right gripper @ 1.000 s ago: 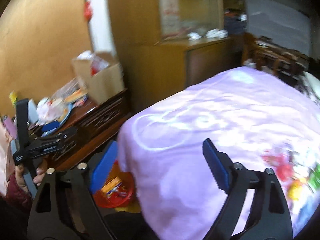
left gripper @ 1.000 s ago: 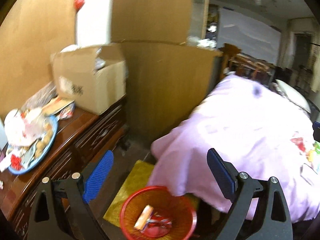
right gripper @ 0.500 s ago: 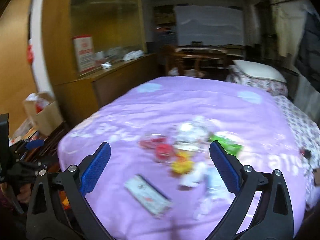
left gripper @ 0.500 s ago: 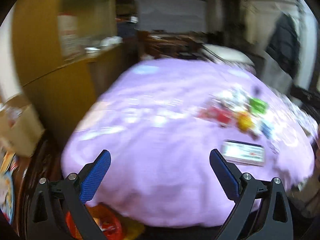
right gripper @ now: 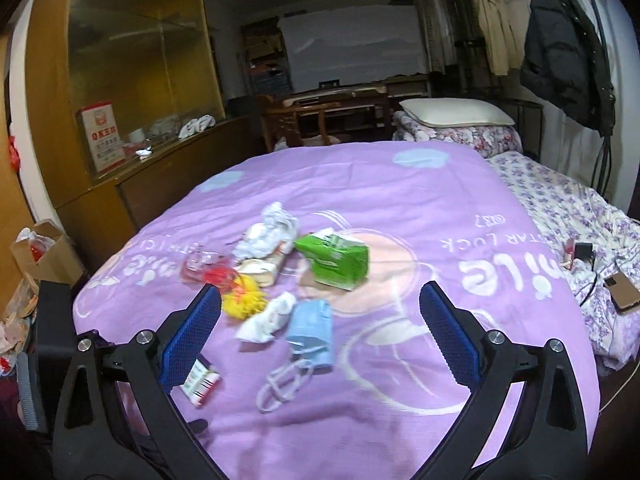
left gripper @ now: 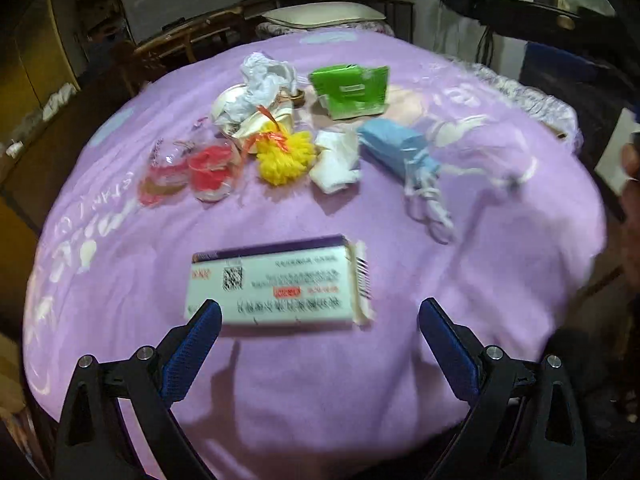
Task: Collect trash
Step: 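Return both tools to the table above the remaining trash, then grasp the white medicine box with the left tool while the right tool grasps the blue mask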
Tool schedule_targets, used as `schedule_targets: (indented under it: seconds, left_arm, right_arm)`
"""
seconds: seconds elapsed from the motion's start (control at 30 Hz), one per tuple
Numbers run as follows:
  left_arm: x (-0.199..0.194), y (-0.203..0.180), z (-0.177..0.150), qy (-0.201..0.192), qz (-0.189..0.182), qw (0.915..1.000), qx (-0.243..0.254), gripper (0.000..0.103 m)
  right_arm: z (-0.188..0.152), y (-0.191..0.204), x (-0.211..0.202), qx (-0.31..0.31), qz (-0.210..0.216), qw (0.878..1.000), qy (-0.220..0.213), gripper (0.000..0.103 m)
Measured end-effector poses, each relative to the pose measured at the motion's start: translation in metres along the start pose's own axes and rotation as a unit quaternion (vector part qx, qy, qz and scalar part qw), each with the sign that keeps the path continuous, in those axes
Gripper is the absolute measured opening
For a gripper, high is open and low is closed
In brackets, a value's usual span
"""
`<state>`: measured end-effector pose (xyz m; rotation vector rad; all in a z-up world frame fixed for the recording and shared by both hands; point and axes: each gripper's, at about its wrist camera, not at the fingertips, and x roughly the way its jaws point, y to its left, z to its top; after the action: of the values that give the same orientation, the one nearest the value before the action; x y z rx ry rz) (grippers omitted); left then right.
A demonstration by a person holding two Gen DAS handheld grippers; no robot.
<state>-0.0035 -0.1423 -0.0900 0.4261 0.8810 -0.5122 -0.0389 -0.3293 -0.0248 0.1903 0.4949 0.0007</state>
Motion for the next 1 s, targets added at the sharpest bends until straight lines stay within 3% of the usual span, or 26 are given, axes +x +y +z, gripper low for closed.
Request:
schedule_targets:
  seconds: [0.1,0.17,0.23,0.3,0.43,0.57,0.63,0.7,0.73,0.8,0.93,1.0]
  left_arm:
    - [0.002,0.031,0.005,-0.014,0.057,0.9981,-0.019,0.097]
    - [0.000,0.071,0.005,-0.016,0.107,0.9918,-0.068,0.097]
    - [-0.007,0.107,0.002,-0.016,0.121,0.9843,-0.127,0.097]
    - [-0.020,0.131,-0.003,-0.021,0.089,0.9791,-0.182,0.097]
    - [-0.029,0.132,-0.001,-0.028,0.001,0.9735,-0.227,0.097]
    - [-0.003,0.100,0.007,0.014,-0.056,0.9699,-0.237,0.097]
    - [0.011,0.083,0.011,0.033,-0.063,0.9698,-0.233,0.097]
    - [0.022,0.069,0.013,0.039,-0.048,0.9747,-0.215,0.097]
    - [0.027,0.061,0.017,0.036,-0.012,0.9809,-0.191,0.097]
    - [0.032,0.058,0.025,0.029,0.019,0.9857,-0.165,0.097]
    - [0.026,0.086,0.042,-0.015,0.055,0.9855,-0.160,0.097]
    - [0.022,0.092,0.047,-0.002,0.053,0.9858,-0.159,0.097]
  right_arm:
    - [-0.007,-0.010,0.006,0.007,-0.006,1.000,0.006,0.096]
    - [-0.011,-0.014,0.009,0.014,-0.004,1.000,0.009,0.096]
    - [-0.013,-0.019,0.012,0.024,0.001,1.000,0.013,0.096]
    - [-0.016,-0.022,0.015,0.033,0.006,0.999,0.017,0.096]
    - [-0.019,-0.022,0.019,0.040,0.013,0.999,0.023,0.096]
    - [-0.021,-0.021,0.013,0.039,0.010,0.999,0.020,0.096]
    - [-0.022,-0.022,0.011,0.039,0.008,0.999,0.017,0.096]
    - [-0.022,-0.025,0.012,0.041,0.006,0.999,0.018,0.096]
    - [-0.023,-0.026,0.013,0.044,0.006,0.999,0.020,0.096]
    - [-0.024,-0.029,0.015,0.050,0.011,0.998,0.025,0.096]
    - [-0.027,-0.029,0.020,0.051,0.017,0.998,0.031,0.096]
    - [-0.029,-0.029,0.023,0.051,0.021,0.998,0.036,0.096]
